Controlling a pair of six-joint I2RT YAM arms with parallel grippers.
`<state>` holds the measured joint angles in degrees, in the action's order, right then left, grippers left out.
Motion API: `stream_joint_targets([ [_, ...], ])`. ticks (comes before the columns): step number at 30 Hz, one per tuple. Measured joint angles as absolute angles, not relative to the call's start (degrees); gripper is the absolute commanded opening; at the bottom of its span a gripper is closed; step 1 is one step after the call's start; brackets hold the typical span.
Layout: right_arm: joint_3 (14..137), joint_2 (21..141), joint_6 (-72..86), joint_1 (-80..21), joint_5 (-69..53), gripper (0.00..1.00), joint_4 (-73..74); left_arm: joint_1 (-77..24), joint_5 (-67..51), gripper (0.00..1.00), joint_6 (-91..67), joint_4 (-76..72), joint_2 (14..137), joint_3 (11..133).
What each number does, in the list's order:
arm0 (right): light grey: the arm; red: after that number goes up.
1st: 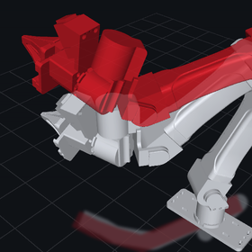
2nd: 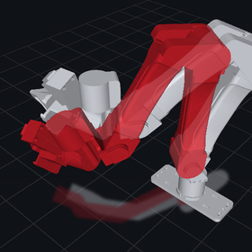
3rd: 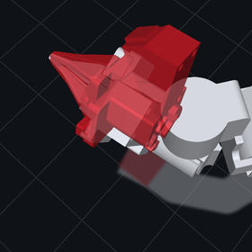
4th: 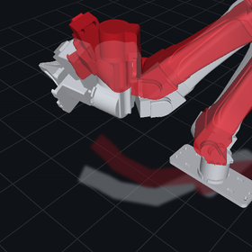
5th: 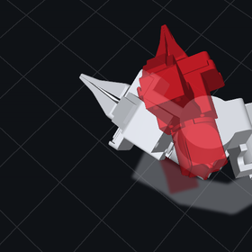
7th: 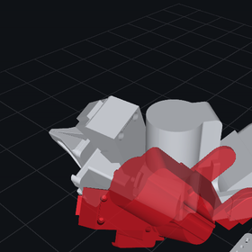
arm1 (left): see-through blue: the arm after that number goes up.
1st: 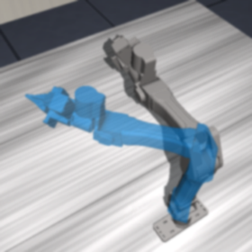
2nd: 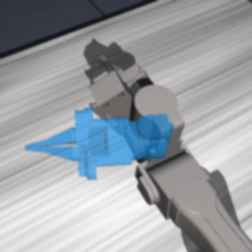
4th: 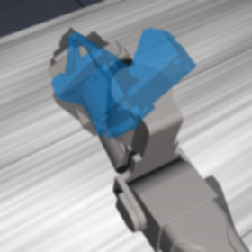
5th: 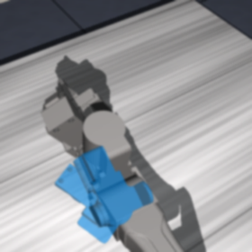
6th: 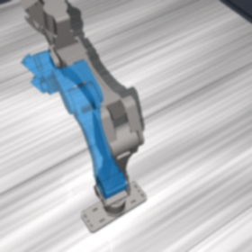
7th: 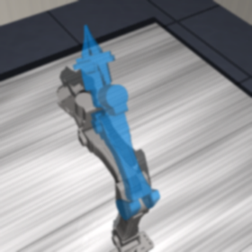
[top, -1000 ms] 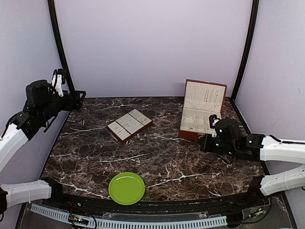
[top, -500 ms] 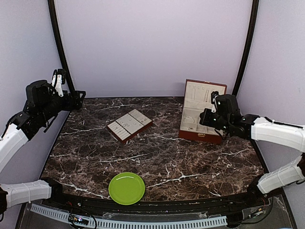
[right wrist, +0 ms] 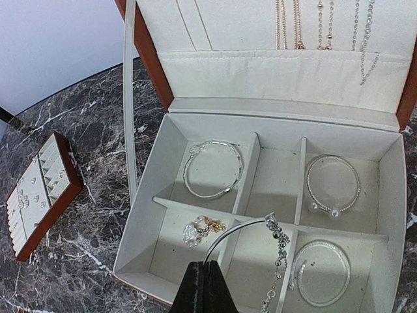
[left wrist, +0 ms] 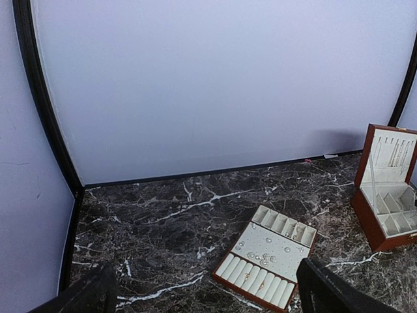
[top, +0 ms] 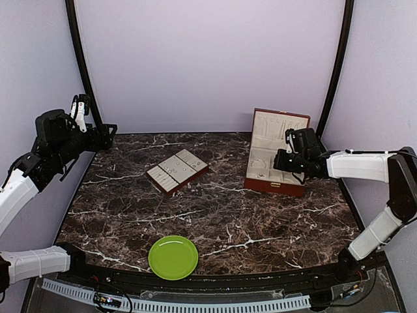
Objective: Organize the mixed jewelry
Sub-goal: Place the bangle in the larger divider.
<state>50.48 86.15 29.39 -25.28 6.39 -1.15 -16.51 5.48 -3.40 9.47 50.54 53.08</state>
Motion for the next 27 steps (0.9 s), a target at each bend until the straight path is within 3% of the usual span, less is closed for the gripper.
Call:
stream_joint_targets([
  [27, 58.76, 99.77, 22.79, -23.83, 8.97, 0.0, -4.29, -16.51, 5.39, 0.99, -3.44, 9.39, 49.76, 53.06],
])
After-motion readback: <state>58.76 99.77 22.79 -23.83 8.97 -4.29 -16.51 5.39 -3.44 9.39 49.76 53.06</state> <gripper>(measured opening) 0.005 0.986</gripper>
